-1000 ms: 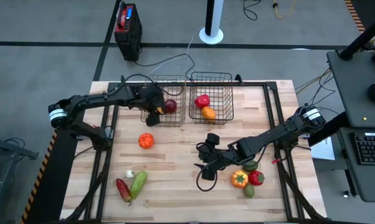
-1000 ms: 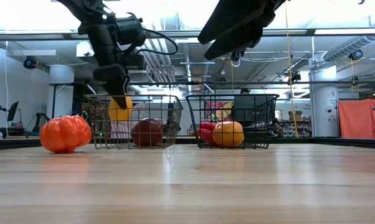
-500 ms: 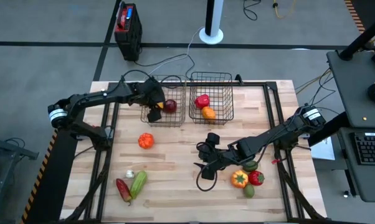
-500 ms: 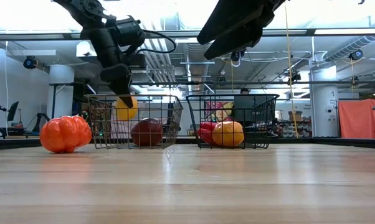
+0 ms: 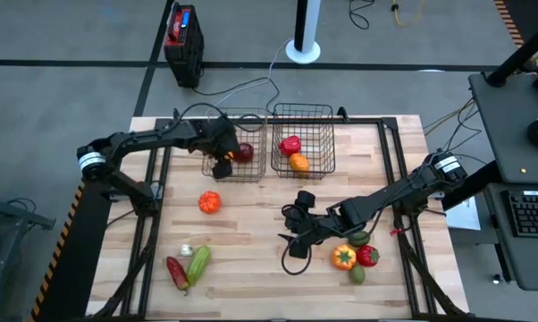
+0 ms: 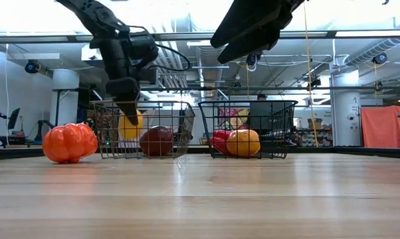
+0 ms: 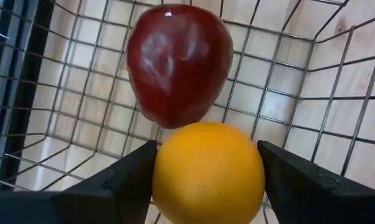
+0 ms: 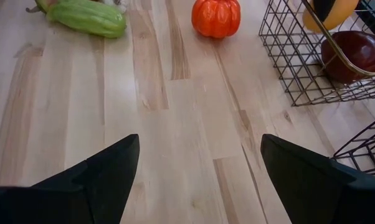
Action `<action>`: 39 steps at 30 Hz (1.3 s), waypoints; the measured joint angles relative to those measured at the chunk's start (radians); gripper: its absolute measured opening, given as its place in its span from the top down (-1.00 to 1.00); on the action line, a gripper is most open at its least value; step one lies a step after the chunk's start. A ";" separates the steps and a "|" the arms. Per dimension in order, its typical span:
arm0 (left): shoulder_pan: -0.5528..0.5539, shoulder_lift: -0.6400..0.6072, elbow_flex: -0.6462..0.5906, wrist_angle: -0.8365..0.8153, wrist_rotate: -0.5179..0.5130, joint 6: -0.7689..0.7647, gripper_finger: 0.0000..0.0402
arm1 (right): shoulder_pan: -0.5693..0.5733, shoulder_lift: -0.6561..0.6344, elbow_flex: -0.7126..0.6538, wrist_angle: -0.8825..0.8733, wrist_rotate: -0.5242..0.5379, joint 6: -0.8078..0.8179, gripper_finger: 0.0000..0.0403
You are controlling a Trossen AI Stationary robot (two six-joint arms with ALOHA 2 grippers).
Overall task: Sort produce into baskets
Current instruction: Put the yellow lemon into the silver wire basket, then put the orange pumpkin into the black wire basket
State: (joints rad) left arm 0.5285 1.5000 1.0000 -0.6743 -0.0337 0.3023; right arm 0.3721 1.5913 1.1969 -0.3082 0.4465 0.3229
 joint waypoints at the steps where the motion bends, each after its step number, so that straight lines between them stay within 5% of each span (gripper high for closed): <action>1: 0.000 0.005 0.000 0.000 0.000 0.000 -0.23 | 0.000 0.000 0.000 0.000 0.000 0.000 -0.62; 23: 0.000 0.017 0.000 0.001 -0.011 -0.033 -0.25 | 0.000 0.000 0.000 0.000 0.000 0.000 -0.62; 39: -0.002 0.017 0.000 0.010 -0.077 0.002 -0.50 | 0.000 0.000 0.000 -0.001 0.000 -0.001 -0.62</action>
State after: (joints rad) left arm 0.5269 1.5167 1.0000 -0.6647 -0.1108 0.3041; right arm 0.3721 1.5913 1.1967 -0.3088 0.4461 0.3224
